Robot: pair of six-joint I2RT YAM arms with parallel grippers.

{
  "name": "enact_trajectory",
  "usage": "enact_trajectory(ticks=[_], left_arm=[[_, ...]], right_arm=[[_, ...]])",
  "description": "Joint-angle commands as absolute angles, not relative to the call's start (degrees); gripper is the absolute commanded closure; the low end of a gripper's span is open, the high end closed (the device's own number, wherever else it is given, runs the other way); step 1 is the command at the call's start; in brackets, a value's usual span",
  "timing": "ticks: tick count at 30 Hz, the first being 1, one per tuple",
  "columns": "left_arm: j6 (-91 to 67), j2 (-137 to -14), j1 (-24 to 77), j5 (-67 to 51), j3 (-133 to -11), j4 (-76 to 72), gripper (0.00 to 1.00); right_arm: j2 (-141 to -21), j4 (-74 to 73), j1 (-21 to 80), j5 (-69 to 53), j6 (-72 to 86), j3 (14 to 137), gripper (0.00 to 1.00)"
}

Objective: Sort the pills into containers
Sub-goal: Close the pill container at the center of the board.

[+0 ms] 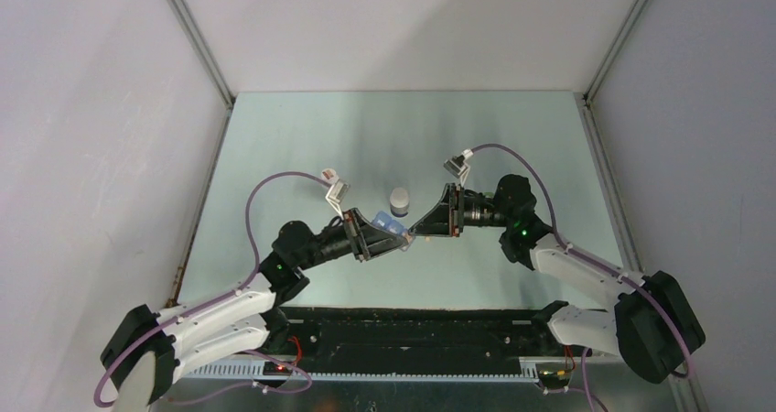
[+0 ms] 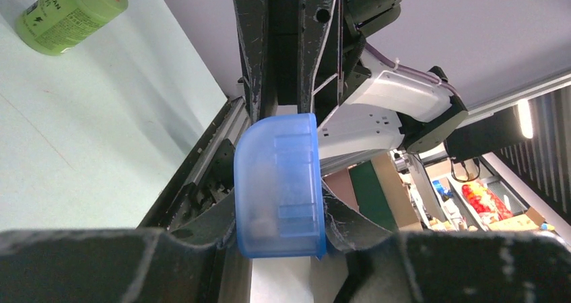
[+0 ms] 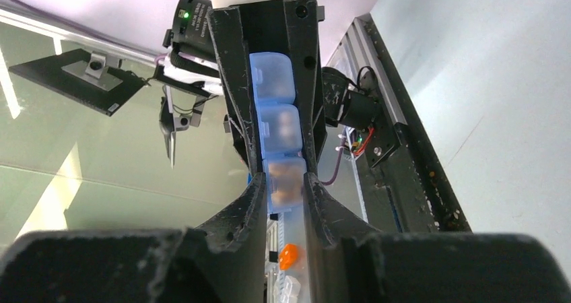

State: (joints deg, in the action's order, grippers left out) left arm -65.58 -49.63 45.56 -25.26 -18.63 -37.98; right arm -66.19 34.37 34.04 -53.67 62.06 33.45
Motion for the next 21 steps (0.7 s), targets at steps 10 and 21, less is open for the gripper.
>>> enact_trajectory(ticks=[10, 21], left_arm=[[-66.3, -49.3, 45.8, -27.3, -20.1, -47.9, 1.00], [-65.2, -48.8, 45.7, -27.1, -19.7, -47.4, 1.00]], right_arm=[[-69.8, 41.2, 37.4, -57.2, 67.1, 34.4, 1.00], [-69.5, 40.4, 37.5, -55.1, 67.2, 34.4, 0.56]])
